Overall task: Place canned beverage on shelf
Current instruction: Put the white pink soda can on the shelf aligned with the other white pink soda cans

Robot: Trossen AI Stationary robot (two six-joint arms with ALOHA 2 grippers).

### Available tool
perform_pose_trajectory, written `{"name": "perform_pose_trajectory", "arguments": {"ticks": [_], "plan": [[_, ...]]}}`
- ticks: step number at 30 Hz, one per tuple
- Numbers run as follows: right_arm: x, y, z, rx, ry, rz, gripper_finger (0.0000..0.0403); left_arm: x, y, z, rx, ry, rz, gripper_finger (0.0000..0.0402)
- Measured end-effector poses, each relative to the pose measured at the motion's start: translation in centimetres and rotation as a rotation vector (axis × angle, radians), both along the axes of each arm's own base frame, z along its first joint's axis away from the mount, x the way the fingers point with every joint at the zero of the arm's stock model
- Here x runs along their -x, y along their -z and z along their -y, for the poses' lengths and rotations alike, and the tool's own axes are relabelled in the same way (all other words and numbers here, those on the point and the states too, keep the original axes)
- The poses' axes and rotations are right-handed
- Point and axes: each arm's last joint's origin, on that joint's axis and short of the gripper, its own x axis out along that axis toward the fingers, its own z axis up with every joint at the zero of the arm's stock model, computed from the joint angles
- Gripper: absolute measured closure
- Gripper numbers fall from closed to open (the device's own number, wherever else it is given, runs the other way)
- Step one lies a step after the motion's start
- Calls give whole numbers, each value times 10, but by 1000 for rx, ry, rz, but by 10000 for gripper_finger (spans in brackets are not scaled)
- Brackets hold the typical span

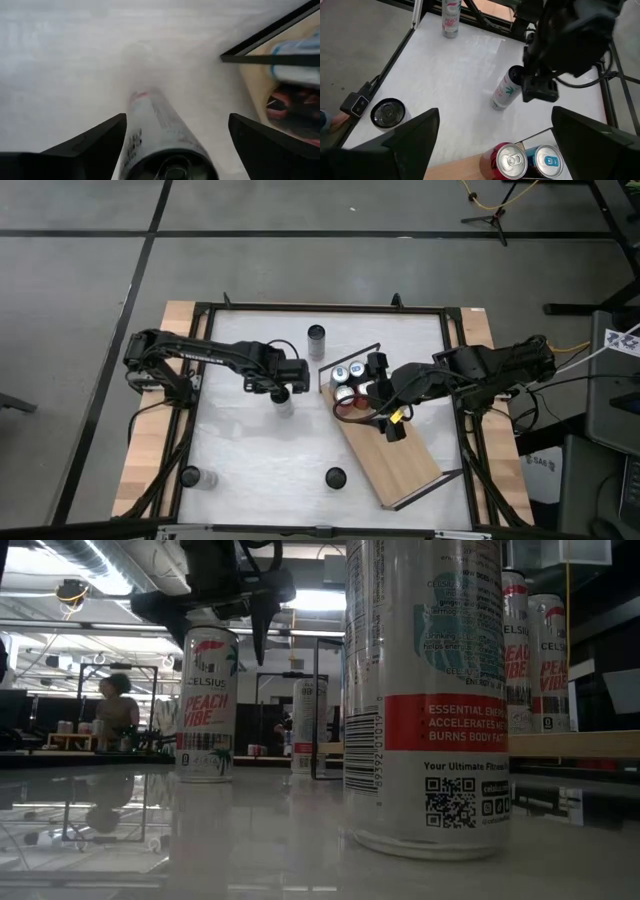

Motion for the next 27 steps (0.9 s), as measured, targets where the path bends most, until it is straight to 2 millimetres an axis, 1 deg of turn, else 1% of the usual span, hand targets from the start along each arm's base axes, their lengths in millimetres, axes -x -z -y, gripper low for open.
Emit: {"name": "perform_pose_trajectory", "arguments": {"ticks": [10,14,16,20,25,27], "plan": [[0,0,0,-8,4,5,29,3,-18,-17,-72,117,104,60],[0,0,0,-13,7,2,29,2,-29,-21,-147,243,169,60],[-1,-1,0,-15,8,6,29,6,-38,-20,-191,321,209,60],[-1,0,0,-16,9,5,29,21,-59,-13,-285,503,249,60],[-1,-1,0,-59,39,1,29,49,-89,5,-427,755,316,60],[-1,-1,0,-84,59,-1,29,59,-98,12,-475,853,338,60]]}}
